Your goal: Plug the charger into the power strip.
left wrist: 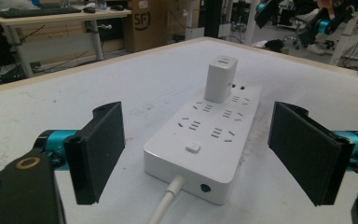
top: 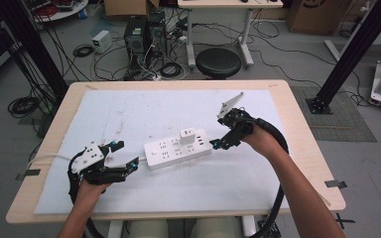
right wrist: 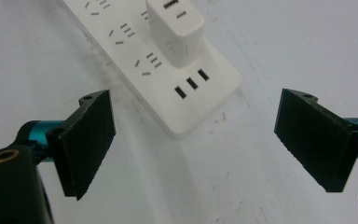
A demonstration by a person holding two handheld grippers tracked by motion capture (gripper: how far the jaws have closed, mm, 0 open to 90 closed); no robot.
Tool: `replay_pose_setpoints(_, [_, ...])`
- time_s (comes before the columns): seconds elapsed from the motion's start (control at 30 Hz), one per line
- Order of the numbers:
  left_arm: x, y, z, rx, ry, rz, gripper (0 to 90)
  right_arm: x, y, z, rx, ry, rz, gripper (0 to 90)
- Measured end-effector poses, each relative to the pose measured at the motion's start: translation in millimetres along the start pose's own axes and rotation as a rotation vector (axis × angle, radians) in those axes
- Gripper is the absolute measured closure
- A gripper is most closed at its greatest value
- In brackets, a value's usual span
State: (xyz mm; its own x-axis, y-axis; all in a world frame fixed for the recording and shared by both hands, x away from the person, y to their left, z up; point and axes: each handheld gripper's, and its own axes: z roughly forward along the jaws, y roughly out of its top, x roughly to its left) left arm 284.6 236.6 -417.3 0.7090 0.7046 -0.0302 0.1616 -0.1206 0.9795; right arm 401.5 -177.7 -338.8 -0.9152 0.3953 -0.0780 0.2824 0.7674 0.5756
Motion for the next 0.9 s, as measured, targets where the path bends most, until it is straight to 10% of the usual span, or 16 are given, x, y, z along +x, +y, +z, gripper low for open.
replay_pose_setpoints(0.9, [-1.9, 4.0, 8.2, -0.011, -0.012, 0.0, 18.7, 28.5, -112.0, -24.8, -0.163, -0.233, 0.264, 12.5])
